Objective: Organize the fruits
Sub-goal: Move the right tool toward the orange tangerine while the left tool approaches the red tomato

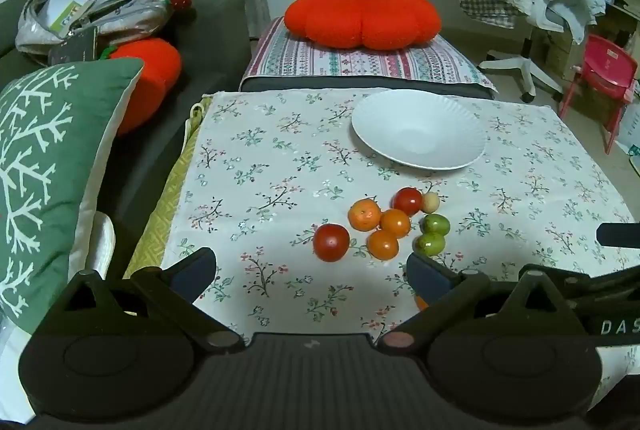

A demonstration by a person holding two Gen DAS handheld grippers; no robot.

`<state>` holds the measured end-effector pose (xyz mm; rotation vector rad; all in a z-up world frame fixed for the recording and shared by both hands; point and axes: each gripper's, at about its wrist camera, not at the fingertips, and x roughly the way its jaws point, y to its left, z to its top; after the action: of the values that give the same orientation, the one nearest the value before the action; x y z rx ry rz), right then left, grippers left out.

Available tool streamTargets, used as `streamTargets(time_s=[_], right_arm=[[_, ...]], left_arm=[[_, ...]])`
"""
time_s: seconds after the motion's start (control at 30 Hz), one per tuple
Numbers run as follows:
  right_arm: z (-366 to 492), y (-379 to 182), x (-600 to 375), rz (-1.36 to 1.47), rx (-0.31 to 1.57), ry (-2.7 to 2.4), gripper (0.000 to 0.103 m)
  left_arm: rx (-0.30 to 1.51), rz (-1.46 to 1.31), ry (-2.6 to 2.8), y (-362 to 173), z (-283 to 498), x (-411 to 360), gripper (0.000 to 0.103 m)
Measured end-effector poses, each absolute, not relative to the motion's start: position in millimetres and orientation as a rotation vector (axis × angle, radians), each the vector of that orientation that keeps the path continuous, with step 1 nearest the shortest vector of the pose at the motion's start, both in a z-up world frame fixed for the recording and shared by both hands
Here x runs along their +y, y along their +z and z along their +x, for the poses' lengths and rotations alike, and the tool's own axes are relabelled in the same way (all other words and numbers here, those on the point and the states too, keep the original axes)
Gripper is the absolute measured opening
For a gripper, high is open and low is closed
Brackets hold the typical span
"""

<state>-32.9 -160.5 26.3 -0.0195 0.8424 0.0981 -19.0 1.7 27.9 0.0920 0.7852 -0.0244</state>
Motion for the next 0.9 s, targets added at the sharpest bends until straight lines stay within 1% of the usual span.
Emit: streamTargets(time_s=[0.33,0.9], right_arm=[[-35.6,29.8,-143.0,-0.088,0.800,0.087,0.103],[-38.8,33.5,-142.6,-0.079,0.746,0.069,0.103]], left_arm=[[0.802,0.090,-0.019,22.8,-15.5,0.8,0.086],[0.789,0.068,-0.002,20.7,-5.3,0.9,0.086]])
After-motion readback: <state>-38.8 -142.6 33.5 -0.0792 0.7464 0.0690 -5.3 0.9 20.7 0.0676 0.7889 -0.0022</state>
